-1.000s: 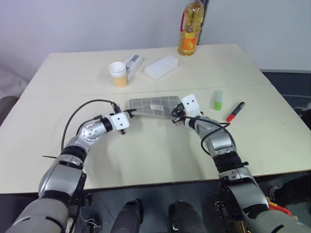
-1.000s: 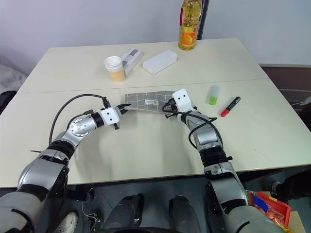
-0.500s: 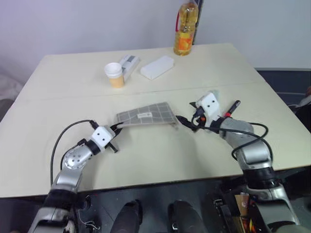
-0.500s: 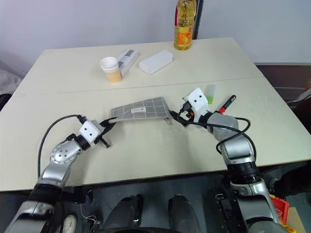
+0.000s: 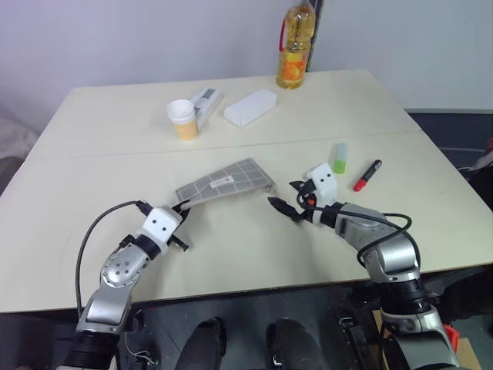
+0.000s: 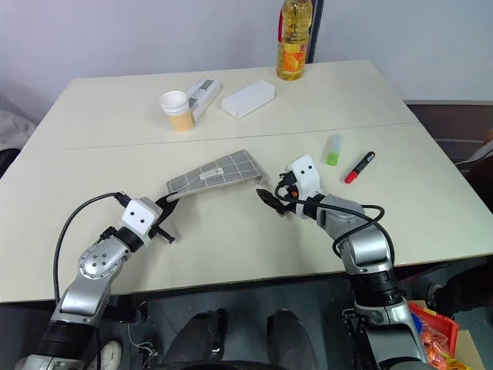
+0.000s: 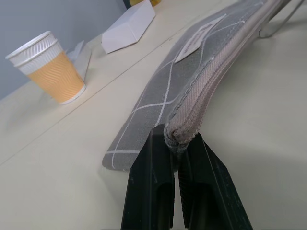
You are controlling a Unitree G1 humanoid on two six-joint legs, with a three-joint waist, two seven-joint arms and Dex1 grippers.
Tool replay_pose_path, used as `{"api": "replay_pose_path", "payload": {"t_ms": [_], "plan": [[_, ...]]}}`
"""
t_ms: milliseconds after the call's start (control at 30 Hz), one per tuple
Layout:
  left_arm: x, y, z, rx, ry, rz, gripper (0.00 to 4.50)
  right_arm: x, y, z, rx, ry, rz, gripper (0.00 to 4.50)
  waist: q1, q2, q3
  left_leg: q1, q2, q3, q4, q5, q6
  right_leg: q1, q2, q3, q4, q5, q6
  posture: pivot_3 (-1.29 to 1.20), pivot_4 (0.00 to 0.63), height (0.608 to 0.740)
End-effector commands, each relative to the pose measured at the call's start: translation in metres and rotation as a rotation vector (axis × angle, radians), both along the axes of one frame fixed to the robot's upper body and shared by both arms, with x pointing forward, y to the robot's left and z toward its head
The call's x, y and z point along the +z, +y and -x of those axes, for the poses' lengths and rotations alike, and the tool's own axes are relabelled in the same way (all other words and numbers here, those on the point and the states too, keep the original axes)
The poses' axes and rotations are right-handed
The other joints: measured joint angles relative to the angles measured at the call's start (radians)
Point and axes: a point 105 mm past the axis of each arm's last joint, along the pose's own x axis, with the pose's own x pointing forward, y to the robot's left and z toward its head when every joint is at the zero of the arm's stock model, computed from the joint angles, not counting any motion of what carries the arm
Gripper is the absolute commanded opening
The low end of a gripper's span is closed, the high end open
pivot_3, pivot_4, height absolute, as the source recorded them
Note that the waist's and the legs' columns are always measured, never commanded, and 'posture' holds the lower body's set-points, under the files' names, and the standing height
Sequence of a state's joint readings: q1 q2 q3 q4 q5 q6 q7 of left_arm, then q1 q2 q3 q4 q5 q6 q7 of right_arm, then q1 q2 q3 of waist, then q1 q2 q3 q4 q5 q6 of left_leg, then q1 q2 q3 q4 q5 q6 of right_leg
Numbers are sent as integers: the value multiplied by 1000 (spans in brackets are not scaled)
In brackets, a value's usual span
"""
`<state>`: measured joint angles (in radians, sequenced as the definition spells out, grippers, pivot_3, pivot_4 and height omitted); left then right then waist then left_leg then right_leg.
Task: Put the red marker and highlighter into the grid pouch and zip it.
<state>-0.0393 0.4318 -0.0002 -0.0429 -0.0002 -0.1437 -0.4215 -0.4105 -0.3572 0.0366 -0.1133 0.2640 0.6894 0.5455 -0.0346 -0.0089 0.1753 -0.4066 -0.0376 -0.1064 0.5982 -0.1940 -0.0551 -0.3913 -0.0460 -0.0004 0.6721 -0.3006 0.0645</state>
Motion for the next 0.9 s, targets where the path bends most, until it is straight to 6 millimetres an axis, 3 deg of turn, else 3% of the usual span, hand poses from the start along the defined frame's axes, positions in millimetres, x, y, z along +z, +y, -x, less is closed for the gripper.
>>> {"api": "replay_pose_path", "payload": {"t_ms": [33,133,267,300,667,767,900], "plan": [[8,-2,-1,-5,-39,-2,0,11,9,-4,3,-36,-21,3788,0,0,0,0,0,0,0,0,0,0,0,0,0,0,0,0,150,740],[11,-5,-3,-10,-44,-2,0,11,15,-6,8,-36,-40,2480,0,0,0,0,0,0,0,0,0,0,0,0,0,0,0,0,150,740],[15,-8,-5,-16,-53,0,0,13,24,-4,32,-40,-56,320,0,0,0,0,0,0,0,0,0,0,0,0,0,0,0,0,150,740],[17,-9,-5,-17,-55,1,0,14,26,-4,37,-45,-56,51,0,0,0,0,0,0,0,0,0,0,0,0,0,0,0,0,150,740],[24,-16,-8,-22,-68,9,0,16,33,1,90,-52,-41,51,5,0,0,0,0,0,0,0,0,0,0,0,0,0,0,0,150,740],[26,-16,-9,-19,-72,11,0,15,27,-1,61,-58,-9,797,7,0,0,0,0,0,0,0,0,0,0,0,0,0,0,0,150,740],[27,-16,-8,-16,-74,11,0,11,18,-5,15,-62,20,2840,16,0,0,0,0,0,0,0,0,0,0,0,0,0,0,0,150,740]]}}
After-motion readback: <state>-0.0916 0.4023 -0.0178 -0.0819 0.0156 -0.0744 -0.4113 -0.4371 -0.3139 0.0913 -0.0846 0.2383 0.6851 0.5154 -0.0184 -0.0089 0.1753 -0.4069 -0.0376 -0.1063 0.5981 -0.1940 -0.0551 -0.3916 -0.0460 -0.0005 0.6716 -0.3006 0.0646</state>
